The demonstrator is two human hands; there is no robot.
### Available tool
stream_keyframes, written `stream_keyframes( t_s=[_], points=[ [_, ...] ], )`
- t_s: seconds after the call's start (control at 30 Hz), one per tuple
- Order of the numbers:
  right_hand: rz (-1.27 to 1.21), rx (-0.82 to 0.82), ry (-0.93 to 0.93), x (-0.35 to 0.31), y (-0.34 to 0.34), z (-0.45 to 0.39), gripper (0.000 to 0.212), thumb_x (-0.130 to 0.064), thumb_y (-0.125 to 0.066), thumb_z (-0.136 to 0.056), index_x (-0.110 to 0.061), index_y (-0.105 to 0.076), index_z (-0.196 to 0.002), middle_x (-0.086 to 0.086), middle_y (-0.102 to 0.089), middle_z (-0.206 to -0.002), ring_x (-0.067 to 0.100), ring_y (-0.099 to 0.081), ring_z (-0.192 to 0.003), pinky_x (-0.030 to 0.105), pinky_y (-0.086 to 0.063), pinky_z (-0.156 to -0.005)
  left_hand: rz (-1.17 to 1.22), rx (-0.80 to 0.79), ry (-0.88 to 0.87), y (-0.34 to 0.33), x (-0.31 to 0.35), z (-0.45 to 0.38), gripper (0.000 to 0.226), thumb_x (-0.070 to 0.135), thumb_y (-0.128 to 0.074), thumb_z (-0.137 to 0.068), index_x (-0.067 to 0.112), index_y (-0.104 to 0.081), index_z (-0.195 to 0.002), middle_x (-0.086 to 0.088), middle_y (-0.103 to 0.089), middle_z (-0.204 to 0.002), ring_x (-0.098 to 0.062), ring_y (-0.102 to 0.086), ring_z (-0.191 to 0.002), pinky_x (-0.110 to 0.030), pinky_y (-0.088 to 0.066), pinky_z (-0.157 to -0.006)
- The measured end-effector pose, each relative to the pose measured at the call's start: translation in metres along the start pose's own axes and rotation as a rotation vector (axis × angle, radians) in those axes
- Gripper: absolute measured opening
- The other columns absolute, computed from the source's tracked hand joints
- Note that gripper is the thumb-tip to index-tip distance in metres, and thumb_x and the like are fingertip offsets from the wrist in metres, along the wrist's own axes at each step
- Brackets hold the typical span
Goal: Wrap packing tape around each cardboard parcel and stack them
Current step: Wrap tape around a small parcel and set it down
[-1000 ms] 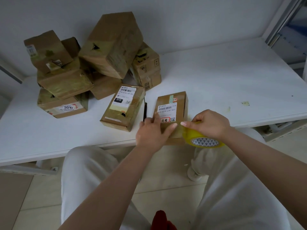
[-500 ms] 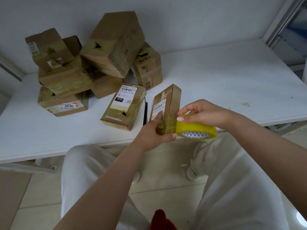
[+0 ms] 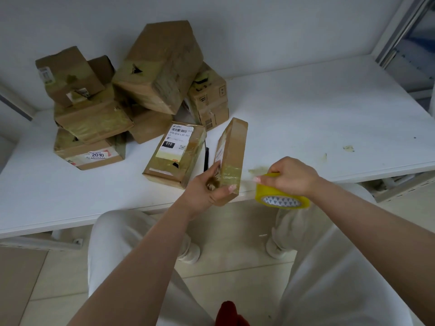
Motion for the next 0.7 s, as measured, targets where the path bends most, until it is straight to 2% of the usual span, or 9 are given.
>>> stream_keyframes(
  t_s=[0.03, 0.1, 0.13, 0.23, 0.33, 0.4, 0.57, 0.63, 0.7],
  points=[
    [0.009, 0.015, 0.011, -0.005, 0.0, -0.002, 0.062, -0.07, -0.058, -0.08, -0.008, -0.069, -0.08, 0.002, -0.061, -0.072, 0.018, -0.058, -0.069, 0.029, -0.039, -0.062, 0.034, -0.009, 0.009, 0.001, -0.001, 0.001, 0.066, 0.034, -0.076, -0.082, 0.045, -0.042, -0.137, 0.022, -0.061, -0.12, 0.007, -0.057, -0.11, -0.014, -0.051, -0.086],
    [0.019, 0.015, 0.027, -0.011, 0.001, -0.005, 0.06, -0.068, -0.058, -0.081, -0.009, -0.07, -0.083, 0.003, -0.062, -0.073, 0.018, -0.058, -0.071, 0.028, -0.038, -0.061, 0.124, -0.016, 0.038, 0.004, -0.005, 0.003, 0.072, 0.031, -0.073, -0.083, 0.039, -0.038, -0.146, 0.007, -0.062, -0.127, -0.006, -0.061, -0.112, -0.03, -0.057, -0.088],
    [0.019, 0.008, 0.026, -0.013, 0.0, -0.006, 0.059, -0.067, -0.059, -0.081, -0.009, -0.07, -0.085, 0.003, -0.063, -0.074, 0.018, -0.059, -0.072, 0.028, -0.038, -0.062, 0.165, -0.018, 0.053, 0.004, -0.007, 0.004, 0.075, 0.029, -0.072, -0.084, 0.036, -0.035, -0.149, 0.0, -0.06, -0.13, -0.012, -0.061, -0.113, -0.033, -0.058, -0.086],
    [0.03, 0.001, 0.019, -0.015, -0.004, -0.008, 0.061, -0.068, -0.059, -0.081, -0.007, -0.069, -0.085, 0.001, -0.057, -0.069, 0.017, -0.055, -0.068, 0.028, -0.035, -0.06, 0.225, -0.03, 0.085, 0.004, -0.01, 0.006, 0.081, 0.031, -0.073, -0.08, 0.036, -0.033, -0.15, -0.006, -0.055, -0.136, -0.017, -0.057, -0.12, -0.027, -0.058, -0.078],
    [0.076, 0.005, 0.015, -0.02, -0.01, -0.011, 0.059, -0.068, -0.057, -0.081, -0.01, -0.069, -0.083, -0.001, -0.06, -0.072, 0.018, -0.059, -0.075, 0.027, -0.036, -0.061, 0.224, -0.09, 0.127, 0.005, -0.013, 0.004, 0.094, 0.046, -0.083, -0.068, 0.044, -0.033, -0.147, -0.004, -0.048, -0.144, -0.018, -0.053, -0.126, -0.034, -0.057, -0.086],
    [0.094, 0.007, 0.005, -0.024, -0.013, -0.013, 0.055, -0.067, -0.057, -0.082, -0.013, -0.068, -0.08, -0.002, -0.061, -0.075, 0.019, -0.06, -0.078, 0.026, -0.037, -0.062, 0.247, -0.131, 0.147, 0.008, -0.016, 0.003, 0.102, 0.05, -0.087, -0.06, 0.046, -0.033, -0.146, -0.003, -0.046, -0.146, -0.022, -0.046, -0.133, -0.038, -0.058, -0.086],
    [0.112, 0.028, -0.021, -0.037, -0.017, -0.014, 0.05, -0.063, -0.058, -0.083, -0.016, -0.06, -0.067, -0.003, -0.057, -0.066, 0.017, -0.057, -0.07, 0.024, -0.034, -0.057, 0.102, -0.134, 0.172, 0.013, -0.007, 0.008, 0.104, 0.057, -0.08, -0.058, 0.044, -0.029, -0.148, 0.002, -0.043, -0.149, -0.021, -0.038, -0.139, -0.046, -0.05, -0.097],
    [0.118, 0.032, -0.026, -0.042, -0.017, -0.013, 0.05, -0.063, -0.059, -0.082, -0.016, -0.058, -0.065, -0.003, -0.057, -0.065, 0.017, -0.058, -0.069, 0.024, -0.035, -0.056, 0.002, -0.085, 0.179, 0.017, 0.006, 0.011, 0.093, 0.058, -0.076, -0.062, 0.037, -0.036, -0.143, 0.014, -0.047, -0.138, -0.013, -0.038, -0.136, -0.042, -0.042, -0.103],
    [0.135, 0.036, -0.03, -0.045, -0.017, -0.013, 0.05, -0.064, -0.058, -0.082, -0.015, -0.064, -0.07, -0.003, -0.062, -0.069, 0.018, -0.06, -0.073, 0.025, -0.036, -0.058, -0.028, 0.015, 0.141, 0.02, 0.027, 0.01, 0.071, 0.056, -0.07, -0.075, 0.041, -0.035, -0.135, 0.025, -0.047, -0.115, -0.004, -0.042, -0.12, -0.032, -0.036, -0.1]
  ],
)
Point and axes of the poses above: each hand's wrist, its own z-axis away from the middle knuckle, its own y-axis out of the back of the hand, x = y × z, the point moved 6 cm from there along -z, towards the middle knuckle
